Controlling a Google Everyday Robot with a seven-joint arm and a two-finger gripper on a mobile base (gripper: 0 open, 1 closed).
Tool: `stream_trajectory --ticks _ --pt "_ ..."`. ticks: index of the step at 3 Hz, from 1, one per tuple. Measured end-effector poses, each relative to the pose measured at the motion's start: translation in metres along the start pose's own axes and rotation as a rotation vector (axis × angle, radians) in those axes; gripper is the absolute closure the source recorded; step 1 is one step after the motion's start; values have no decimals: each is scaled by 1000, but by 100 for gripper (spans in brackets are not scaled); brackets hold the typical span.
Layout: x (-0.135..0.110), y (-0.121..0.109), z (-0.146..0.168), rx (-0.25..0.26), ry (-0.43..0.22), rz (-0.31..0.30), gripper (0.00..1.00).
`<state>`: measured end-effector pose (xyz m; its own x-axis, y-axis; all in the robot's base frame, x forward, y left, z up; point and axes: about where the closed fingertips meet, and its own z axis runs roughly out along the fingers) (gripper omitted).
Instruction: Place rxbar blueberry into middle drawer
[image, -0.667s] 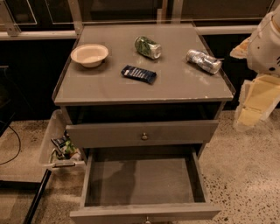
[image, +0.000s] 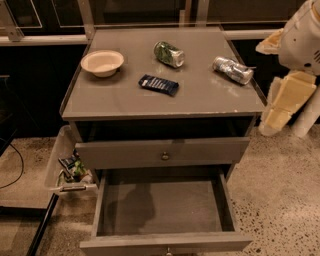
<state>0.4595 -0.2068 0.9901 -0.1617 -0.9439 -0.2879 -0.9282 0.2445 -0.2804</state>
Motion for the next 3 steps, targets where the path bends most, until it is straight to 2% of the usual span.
stream_trajectory --ticks 1,2,3 --pt "-11 -26 7 24 -125 -22 0" --pt "-28 -40 23 16 -196 -60 0" --pt "-28 -40 25 14 -199 -62 0"
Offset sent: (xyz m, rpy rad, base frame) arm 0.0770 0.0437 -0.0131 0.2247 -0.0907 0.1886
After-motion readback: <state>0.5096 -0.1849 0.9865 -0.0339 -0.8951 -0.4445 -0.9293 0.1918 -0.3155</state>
